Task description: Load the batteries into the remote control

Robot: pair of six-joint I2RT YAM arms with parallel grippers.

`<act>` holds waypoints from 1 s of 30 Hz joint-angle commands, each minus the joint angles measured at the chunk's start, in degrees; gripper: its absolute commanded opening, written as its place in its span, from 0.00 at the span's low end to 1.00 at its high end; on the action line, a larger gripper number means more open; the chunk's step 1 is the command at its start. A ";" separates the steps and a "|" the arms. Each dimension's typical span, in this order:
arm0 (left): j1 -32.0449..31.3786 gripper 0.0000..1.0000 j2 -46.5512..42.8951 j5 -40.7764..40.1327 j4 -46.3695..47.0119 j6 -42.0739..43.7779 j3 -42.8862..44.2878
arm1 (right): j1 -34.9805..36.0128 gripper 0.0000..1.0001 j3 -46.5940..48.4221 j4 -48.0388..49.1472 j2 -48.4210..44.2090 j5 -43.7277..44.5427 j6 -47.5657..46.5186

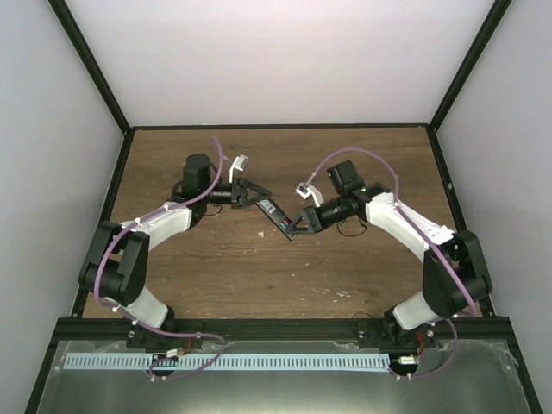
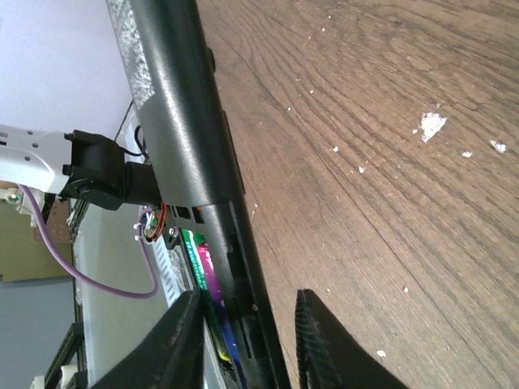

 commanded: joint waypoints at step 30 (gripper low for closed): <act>2.88 0.00 -2.26 -9.25 -12.72 8.27 1.75 | -22.92 0.87 5.62 -7.92 8.71 54.73 0.55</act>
